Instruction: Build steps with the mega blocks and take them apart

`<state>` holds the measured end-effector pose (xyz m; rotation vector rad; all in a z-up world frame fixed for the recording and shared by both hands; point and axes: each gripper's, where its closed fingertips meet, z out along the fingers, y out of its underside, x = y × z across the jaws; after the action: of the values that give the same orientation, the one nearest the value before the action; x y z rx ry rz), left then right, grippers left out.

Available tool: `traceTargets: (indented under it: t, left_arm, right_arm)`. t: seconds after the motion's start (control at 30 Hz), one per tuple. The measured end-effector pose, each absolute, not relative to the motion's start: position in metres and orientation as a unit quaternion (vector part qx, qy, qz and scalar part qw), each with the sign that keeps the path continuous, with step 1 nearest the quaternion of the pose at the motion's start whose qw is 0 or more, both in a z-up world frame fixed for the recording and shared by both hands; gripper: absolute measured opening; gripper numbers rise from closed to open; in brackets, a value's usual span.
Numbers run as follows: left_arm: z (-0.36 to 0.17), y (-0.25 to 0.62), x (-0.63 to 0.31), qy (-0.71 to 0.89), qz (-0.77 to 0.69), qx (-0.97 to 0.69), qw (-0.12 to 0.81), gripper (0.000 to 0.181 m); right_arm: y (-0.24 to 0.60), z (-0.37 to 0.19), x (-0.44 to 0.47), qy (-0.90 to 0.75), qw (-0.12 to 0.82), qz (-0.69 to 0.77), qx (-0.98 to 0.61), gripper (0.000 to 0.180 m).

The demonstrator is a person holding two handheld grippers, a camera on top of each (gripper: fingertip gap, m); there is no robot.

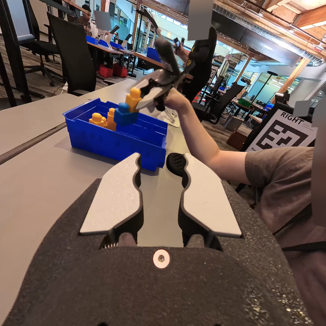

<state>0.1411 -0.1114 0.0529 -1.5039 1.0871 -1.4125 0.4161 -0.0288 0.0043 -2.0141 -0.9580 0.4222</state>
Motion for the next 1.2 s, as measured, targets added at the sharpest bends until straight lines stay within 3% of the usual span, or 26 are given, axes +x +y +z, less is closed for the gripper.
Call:
traceTargets:
  t: [0.23,0.47,0.53,0.63,0.77,0.97,1.2]
  left_arm:
    - [0.060,-0.118,0.133,0.453,-0.535,-0.589,0.403,0.044]
    - [0.069,-0.109,0.111,0.455,-0.505,-0.601,0.420,0.048]
    - [0.080,-0.103,0.097,0.445,-0.497,-0.600,0.441,0.049]
    - [0.092,-0.088,0.063,0.422,-0.451,-0.629,0.473,0.049]
    - [0.073,-0.043,-0.019,0.379,-0.239,-0.730,0.517,0.051]
    - [-0.004,0.003,-0.138,0.316,-0.006,-0.848,0.426,0.061]
    - [-0.068,0.040,-0.171,0.146,-0.019,-0.927,0.344,0.066]
  right_arm:
    - [0.011,-0.087,0.412,-0.410,0.335,0.121,-0.840,0.038]
    - [0.020,-0.115,0.411,-0.426,0.326,0.115,-0.836,0.038]
    - [0.025,-0.116,0.414,-0.431,0.334,0.087,-0.834,0.047]
    - [0.028,-0.107,0.415,-0.445,0.351,0.051,-0.822,0.047]
    - [0.026,-0.066,0.416,-0.446,0.402,0.014,-0.800,0.049]
    - [0.003,0.016,0.412,-0.437,0.502,-0.021,-0.746,0.048]
    - [-0.011,0.041,0.379,-0.469,0.525,-0.065,-0.707,0.048]
